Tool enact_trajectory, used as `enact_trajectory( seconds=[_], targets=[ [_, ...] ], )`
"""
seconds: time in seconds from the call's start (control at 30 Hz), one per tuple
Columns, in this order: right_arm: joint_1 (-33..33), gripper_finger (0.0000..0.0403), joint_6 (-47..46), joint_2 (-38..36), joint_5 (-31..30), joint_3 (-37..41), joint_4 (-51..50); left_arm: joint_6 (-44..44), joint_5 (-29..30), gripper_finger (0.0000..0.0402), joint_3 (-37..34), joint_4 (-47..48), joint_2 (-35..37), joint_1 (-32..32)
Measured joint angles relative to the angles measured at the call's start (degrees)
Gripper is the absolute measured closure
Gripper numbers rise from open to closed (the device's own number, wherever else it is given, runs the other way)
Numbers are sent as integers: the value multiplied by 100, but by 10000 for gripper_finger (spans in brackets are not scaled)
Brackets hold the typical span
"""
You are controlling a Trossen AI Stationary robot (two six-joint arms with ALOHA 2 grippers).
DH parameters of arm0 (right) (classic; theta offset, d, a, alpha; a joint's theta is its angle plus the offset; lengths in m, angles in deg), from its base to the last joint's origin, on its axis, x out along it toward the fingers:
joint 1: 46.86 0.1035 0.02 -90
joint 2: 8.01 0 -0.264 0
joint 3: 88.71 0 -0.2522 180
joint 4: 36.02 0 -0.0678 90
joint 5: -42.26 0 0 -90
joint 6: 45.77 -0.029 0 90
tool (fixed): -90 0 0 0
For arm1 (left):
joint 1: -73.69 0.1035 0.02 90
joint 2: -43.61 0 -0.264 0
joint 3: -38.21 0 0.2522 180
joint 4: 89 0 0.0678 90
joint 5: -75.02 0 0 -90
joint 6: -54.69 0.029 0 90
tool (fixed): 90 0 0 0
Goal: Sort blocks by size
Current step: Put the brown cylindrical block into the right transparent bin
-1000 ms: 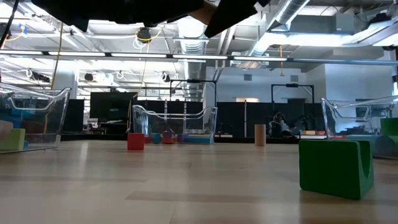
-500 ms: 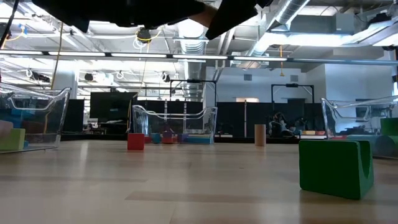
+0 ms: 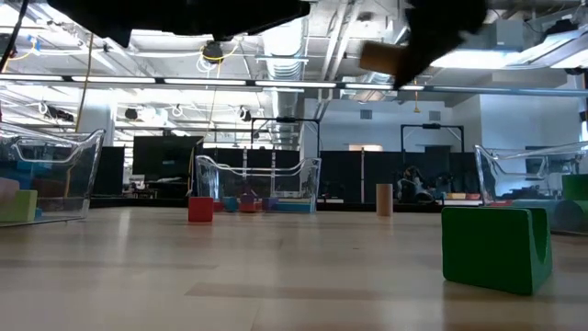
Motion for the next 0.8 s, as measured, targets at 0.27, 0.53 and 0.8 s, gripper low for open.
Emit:
enact_trajectory(
  seconds=[0.27,0.53,0.8],
  targets=[
    [488,240,-2454,-106,651,168,-1889,-321,19,226,0,512,0,0],
    [948,243,-3682,-657,1520,1260,-1939,-509,20,226,-2,881,0,0],
    [1687,241,-5469,-1499,2355,2508,-1965,-537,17,226,-26,947,0,0]
  ],
)
